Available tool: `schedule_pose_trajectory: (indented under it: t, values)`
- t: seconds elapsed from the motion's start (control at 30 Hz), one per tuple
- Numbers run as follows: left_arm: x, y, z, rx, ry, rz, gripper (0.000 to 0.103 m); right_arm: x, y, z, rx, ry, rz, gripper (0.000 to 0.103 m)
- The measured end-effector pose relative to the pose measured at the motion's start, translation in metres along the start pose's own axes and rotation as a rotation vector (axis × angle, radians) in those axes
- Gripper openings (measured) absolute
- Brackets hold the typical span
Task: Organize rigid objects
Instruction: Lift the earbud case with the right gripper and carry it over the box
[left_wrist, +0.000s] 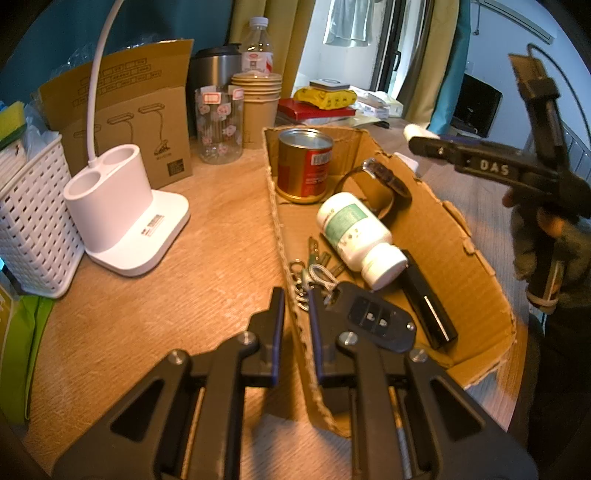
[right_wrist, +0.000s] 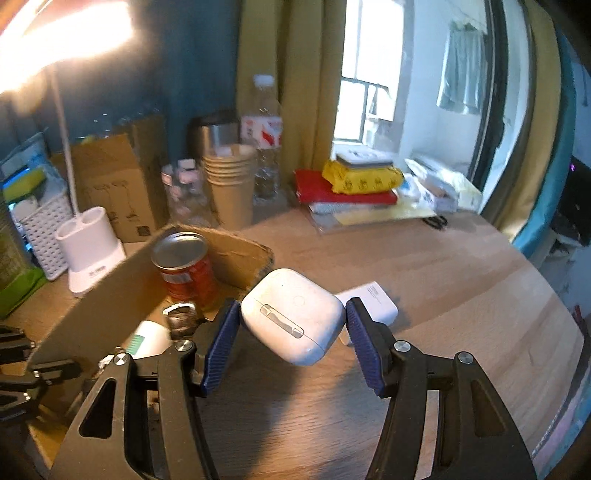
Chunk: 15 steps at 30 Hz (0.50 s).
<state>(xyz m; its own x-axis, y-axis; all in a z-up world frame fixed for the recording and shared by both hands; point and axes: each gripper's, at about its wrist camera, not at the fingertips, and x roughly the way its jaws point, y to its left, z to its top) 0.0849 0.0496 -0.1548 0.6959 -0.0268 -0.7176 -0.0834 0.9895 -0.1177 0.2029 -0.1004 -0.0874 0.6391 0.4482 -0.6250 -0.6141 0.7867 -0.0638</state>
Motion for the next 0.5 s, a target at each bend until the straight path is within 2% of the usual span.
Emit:
schedule_pose_trajectory:
  t: [0.5]
  values:
    - [0.0,0.0,0.0,0.0,0.0,0.0,0.014,-0.023,0.045,0.007,-0.105,-0.048,0.066,0.062]
